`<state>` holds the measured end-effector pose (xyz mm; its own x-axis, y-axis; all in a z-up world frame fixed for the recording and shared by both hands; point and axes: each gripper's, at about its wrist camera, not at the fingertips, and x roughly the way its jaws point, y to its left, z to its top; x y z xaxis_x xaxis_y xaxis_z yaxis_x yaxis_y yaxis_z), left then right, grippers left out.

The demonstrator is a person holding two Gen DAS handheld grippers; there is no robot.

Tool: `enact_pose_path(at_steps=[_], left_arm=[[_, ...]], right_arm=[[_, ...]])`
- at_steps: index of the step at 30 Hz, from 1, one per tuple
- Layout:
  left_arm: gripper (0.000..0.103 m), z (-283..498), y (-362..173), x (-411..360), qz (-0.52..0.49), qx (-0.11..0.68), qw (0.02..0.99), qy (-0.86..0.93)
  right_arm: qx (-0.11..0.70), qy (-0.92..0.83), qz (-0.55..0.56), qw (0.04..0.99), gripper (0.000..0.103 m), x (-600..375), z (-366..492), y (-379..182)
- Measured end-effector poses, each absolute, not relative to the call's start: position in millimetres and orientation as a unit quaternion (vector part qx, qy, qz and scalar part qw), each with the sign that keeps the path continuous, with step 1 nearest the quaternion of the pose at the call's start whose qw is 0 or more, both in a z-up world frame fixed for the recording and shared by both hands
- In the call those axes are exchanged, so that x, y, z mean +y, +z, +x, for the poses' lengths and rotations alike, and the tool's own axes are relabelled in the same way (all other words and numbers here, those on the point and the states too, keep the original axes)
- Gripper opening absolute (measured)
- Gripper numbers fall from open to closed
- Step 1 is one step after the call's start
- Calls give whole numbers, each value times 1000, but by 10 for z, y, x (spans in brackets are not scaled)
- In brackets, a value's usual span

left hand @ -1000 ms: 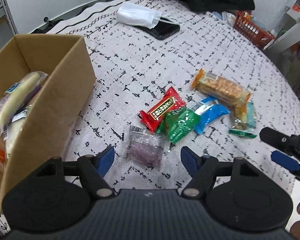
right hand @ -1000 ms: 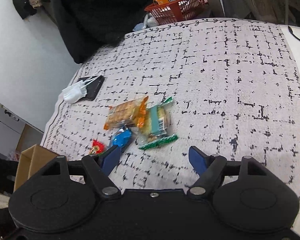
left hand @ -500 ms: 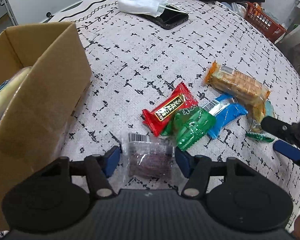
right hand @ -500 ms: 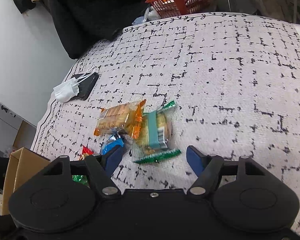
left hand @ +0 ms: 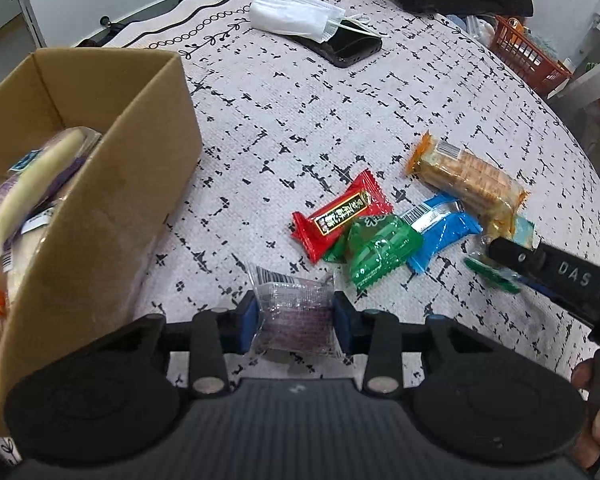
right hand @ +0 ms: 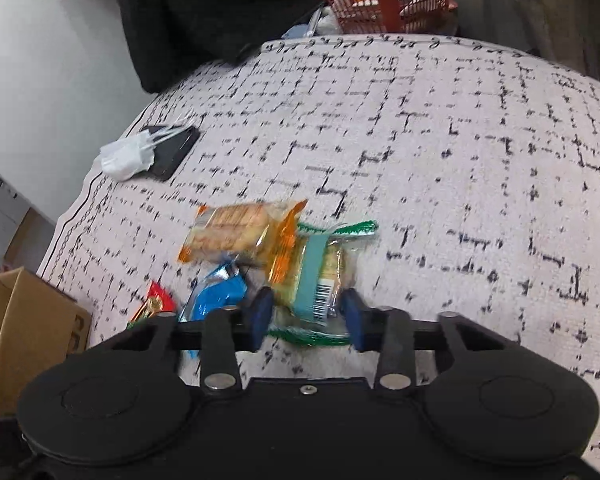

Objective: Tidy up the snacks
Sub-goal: 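Grasp the purple-filled clear packet with the left gripper while the right grasps the cookie packet, then carry the purple packet and cookie packet over the cardboard box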

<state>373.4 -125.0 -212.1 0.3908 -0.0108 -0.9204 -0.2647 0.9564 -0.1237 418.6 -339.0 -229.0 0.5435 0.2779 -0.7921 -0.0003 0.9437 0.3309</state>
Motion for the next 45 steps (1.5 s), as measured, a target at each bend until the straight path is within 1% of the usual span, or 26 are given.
enact_pose_path(at_steps=[3,11,22,34,45], left_arm=[[38,3685,-2050,-1260,-123,545,826,75],[38,3524,-1817,-1258,-127,534,833,64],[38,3222,-1418,-1175,-144,505,850,45],[38,2888,-984,-868,-156,472,867,37],[38,2723,-810,-463,-179,458,870,42]], right_arm=[[476,86,143,864,28,-3379,4114,-2263],[487,77,136,859,27,-3418,3844,-2144],[466,89,163,865,26,-3443,3425,-1704],[437,115,169,876,26,-3094,3069,-1182],[425,129,154,883,26,-2674,2917,-902]])
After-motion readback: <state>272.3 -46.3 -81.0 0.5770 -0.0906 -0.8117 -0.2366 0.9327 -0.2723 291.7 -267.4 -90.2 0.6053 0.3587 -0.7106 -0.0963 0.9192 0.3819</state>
